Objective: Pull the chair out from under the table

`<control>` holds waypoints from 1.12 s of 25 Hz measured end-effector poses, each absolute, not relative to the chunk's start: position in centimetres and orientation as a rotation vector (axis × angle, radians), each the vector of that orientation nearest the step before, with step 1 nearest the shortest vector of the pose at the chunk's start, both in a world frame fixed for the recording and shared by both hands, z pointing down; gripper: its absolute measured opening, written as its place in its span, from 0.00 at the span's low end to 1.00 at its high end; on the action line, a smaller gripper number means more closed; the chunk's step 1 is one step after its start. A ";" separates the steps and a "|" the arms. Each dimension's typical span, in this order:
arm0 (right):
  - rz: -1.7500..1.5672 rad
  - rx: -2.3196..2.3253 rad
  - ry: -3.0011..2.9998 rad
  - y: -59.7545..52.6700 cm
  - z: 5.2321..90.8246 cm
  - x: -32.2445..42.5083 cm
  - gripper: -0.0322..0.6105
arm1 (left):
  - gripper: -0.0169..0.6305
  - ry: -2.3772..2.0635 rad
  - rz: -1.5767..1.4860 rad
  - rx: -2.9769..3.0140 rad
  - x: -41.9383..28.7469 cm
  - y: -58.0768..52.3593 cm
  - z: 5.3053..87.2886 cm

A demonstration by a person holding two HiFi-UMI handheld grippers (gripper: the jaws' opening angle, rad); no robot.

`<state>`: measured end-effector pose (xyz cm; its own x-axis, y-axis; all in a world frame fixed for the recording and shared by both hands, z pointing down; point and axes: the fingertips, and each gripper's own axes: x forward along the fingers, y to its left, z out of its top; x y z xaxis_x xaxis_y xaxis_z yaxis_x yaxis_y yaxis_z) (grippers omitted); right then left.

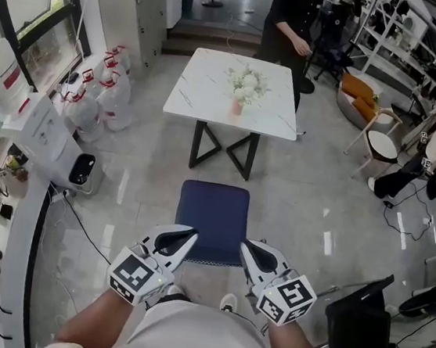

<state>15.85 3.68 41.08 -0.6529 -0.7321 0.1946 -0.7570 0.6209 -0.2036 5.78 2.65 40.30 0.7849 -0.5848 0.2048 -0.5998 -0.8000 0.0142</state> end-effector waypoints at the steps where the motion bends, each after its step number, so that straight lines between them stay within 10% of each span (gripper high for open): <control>1: 0.413 1.261 -2.743 3.7 41.2 15.9 0.06 | 0.04 -0.963 0.292 2.893 5.8 2.7 40.4; 28: 0.403 1.245 -2.704 3.7 42.2 15.3 0.06 | 0.04 -0.988 0.298 2.895 5.4 2.6 40.8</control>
